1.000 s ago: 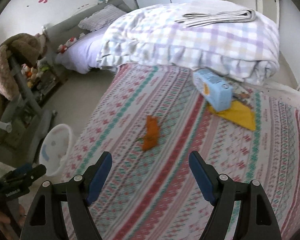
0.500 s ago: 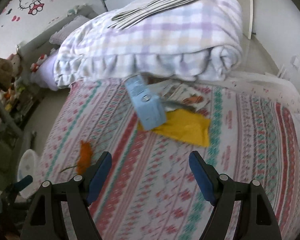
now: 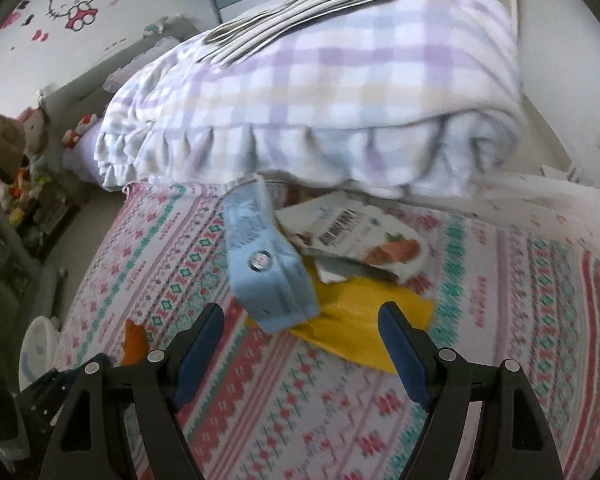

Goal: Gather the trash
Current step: 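Grasp the light-blue carton with the right tool while the left tool reaches the orange item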

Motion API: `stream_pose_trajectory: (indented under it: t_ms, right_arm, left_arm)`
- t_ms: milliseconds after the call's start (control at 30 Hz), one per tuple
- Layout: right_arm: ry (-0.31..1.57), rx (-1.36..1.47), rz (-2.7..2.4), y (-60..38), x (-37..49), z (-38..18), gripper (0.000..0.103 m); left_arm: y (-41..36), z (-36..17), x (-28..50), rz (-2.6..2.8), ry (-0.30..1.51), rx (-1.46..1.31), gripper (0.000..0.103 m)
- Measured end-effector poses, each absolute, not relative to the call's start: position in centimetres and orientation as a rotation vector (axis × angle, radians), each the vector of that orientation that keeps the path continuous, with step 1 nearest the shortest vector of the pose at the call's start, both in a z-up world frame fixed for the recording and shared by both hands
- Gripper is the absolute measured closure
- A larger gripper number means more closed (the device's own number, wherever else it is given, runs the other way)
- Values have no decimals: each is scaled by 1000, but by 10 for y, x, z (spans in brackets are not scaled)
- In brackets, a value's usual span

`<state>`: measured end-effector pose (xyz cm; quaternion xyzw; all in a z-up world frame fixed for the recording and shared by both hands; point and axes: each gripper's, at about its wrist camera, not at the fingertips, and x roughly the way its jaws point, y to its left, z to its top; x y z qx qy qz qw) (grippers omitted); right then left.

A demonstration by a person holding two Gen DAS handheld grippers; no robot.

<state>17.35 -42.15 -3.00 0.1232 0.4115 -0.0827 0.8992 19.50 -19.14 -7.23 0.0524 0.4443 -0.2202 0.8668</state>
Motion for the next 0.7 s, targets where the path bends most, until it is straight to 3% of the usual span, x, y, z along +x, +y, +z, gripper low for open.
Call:
stream_pose_trajectory:
  t_ms: [33,67,433,567,600,700]
  right_arm:
    - [850,247,-167,-419,176,-30,22]
    - [844,232,-163,-415,180,-30,22]
    - [793,191,-129,-395,211,-25,24]
    - [803,152,-108,-389,219,-28,46]
    - [810,149,-101,-388,219,-29,65]
    - [825,146,-97,-385,216,-28,66]
  left_arm:
    - [-193,-73,195,-461,928,118,75]
    - [-192,-73,195,-456,927,122,77]
    - [-164,-72,203,-388,953,33,83]
    - [-157,-71,203,-371,962,22,84]
    - [-155,-71,202,-368,967,18,84]
    - [-151,-67,198,-362,977,5,84]
